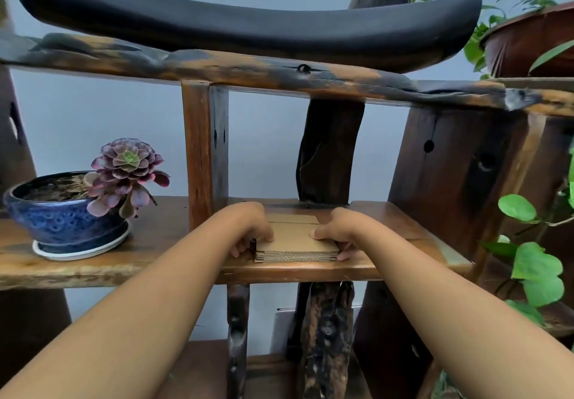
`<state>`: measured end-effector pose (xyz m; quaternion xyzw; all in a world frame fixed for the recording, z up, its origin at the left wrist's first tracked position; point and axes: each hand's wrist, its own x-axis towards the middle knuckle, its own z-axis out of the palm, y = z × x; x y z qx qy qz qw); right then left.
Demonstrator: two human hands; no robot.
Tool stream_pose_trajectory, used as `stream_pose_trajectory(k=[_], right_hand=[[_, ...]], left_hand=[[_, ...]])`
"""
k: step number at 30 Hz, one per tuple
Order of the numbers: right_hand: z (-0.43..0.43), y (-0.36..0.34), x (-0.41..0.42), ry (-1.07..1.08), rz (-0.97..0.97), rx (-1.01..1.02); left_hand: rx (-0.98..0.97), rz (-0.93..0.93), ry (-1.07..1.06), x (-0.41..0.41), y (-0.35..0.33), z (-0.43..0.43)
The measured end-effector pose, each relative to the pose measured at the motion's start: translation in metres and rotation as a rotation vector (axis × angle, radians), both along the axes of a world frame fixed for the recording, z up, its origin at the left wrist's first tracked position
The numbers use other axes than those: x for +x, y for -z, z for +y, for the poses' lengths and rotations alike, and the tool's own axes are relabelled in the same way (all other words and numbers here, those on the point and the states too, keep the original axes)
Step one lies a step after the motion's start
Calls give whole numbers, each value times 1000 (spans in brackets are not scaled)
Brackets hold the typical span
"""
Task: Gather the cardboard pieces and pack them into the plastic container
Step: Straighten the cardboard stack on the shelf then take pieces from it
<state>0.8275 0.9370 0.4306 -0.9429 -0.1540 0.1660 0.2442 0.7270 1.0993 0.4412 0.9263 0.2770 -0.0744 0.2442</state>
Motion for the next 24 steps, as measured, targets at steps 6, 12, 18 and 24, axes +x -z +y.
stream_pose_trajectory(k=[6, 12, 18, 24], right_hand=[[0, 10, -7, 5, -34, 43], [-14, 21, -26, 18, -152, 49], [-23, 30, -41, 101, -152, 183], [-30, 47, -58, 208, -175, 387]], left_hand=[[-135, -16, -62, 3, 15, 2], [-58, -116, -47, -15, 25, -5], [-119, -202, -92, -34, 28, -18], [-86, -332, -78, -52, 43, -34]])
